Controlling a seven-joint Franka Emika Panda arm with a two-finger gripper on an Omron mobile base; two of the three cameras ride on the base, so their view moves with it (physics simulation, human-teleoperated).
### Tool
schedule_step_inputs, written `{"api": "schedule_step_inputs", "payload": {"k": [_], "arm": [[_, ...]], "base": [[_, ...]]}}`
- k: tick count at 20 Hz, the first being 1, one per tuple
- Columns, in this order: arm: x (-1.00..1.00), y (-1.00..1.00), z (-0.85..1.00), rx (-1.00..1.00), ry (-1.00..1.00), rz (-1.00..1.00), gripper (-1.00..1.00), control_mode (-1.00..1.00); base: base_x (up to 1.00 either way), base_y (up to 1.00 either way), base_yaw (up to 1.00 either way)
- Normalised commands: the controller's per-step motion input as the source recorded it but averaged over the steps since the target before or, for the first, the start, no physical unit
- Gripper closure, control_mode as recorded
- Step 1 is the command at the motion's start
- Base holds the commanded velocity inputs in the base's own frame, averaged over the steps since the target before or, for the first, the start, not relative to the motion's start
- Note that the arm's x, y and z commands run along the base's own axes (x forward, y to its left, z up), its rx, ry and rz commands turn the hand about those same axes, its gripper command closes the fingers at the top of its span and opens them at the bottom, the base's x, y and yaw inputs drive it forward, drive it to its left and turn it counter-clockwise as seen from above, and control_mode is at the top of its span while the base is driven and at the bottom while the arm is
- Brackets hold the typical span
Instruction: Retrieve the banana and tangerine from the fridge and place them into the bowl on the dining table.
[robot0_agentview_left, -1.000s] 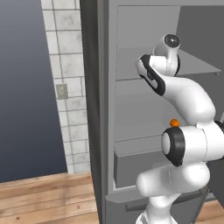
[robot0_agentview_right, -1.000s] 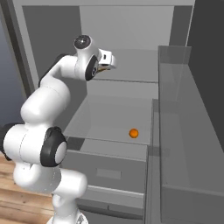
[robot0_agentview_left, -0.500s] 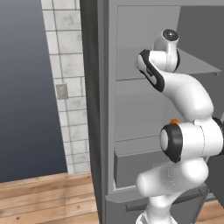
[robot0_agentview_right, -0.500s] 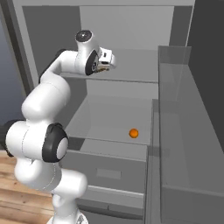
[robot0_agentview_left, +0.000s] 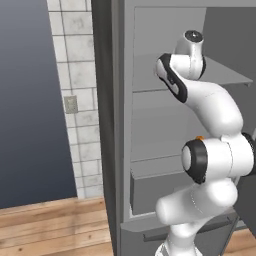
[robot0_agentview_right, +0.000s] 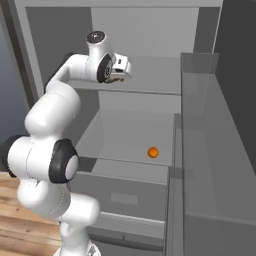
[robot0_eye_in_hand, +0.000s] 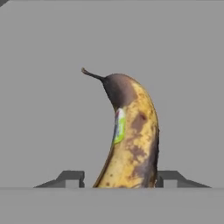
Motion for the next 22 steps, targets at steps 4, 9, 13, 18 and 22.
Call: {"api": "schedule_step_inputs", "payload": {"k": [4, 9, 13, 18, 22], "arm": [[-0.43, 0.00, -0.48, 0.00, -0.26, 0.00, 1.00, -1.00], [-0.47, 0.00, -0.14, 0.00, -0.23, 0.01, 1.00, -1.00], [-0.85, -0.01, 0.42, 0.06, -0.13, 0.04, 1.00, -1.00], [-1.00, -0.14, 0.64, 0.05, -0.01, 0.04, 1.00, -1.00], [-1.00, -0.09, 0.19, 0.00, 0.00, 0.00, 1.00, -1.00]], "base": [[0.00, 0.00, 0.00], [0.00, 0.00, 0.00], [0.00, 0.00, 0.00], [0.00, 0.00, 0.00], [0.00, 0.00, 0.00]]}}
